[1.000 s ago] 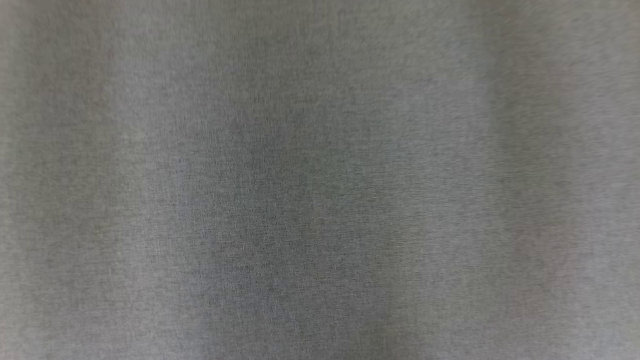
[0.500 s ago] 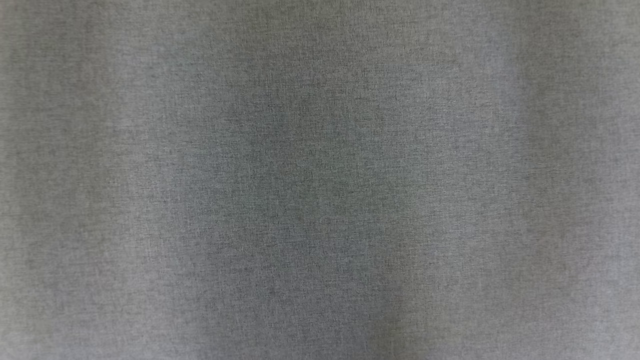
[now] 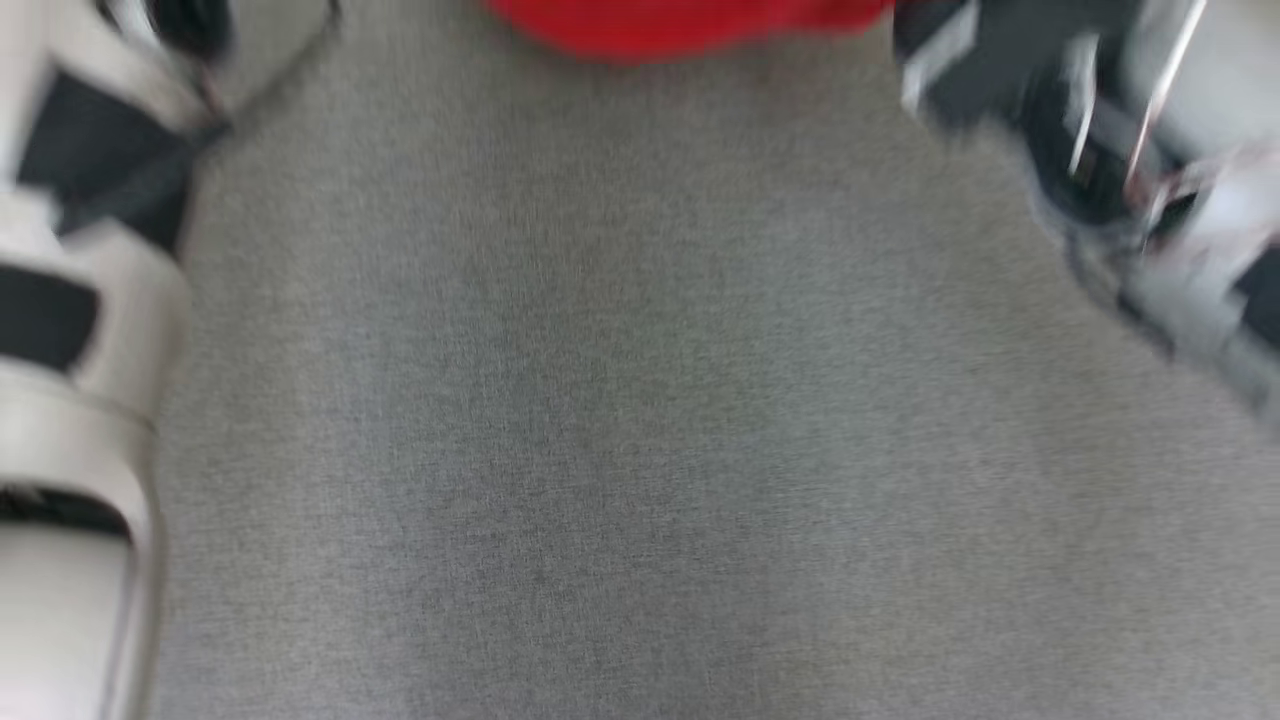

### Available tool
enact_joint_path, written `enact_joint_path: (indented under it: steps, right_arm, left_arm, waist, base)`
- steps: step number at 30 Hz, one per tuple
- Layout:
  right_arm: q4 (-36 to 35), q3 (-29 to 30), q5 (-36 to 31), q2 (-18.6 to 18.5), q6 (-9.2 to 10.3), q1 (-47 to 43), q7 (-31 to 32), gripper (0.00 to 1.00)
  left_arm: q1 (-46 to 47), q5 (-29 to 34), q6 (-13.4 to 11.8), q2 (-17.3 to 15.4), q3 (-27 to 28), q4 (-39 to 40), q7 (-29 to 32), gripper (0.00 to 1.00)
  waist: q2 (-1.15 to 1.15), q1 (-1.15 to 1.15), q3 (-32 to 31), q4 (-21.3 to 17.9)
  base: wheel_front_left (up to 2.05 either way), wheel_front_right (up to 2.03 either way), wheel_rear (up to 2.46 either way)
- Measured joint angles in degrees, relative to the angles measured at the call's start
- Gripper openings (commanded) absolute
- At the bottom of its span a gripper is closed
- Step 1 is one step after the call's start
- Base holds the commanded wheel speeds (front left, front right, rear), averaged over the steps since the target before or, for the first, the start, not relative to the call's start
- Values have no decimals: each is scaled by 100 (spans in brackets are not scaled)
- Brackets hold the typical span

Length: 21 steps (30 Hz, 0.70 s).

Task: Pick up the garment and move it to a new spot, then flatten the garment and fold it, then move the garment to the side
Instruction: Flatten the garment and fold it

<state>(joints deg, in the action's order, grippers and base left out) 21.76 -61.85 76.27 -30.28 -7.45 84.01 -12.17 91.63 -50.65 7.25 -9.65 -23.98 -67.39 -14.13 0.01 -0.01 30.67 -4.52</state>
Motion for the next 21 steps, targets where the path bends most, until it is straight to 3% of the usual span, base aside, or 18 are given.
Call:
enact_joint_path:
  steps: [7,11,21]
  right_arm:
    - [-1161,-490,218,-543,1,-1636,-276,0]
    - [-1683,-287,137,-692,0,-2771,-298,0]
    - [-1898,-119,-542,-855,0,-5382,-299,0]
  left_arm:
    - [-2273,-519,15,-322,641,1624,-74,0]
    - [-3991,-448,-98,-478,1156,2792,-76,0]
    - [-7739,-448,-788,-36,2001,5091,-76,0]
  waist:
    - [-2,-1,-647,-40]
    - [-2,-2,-1013,-65]
    - [-2,-2,-1814,-104]
  base:
    - [0,0,0]
    - [0,0,0]
    - [0,0,0]
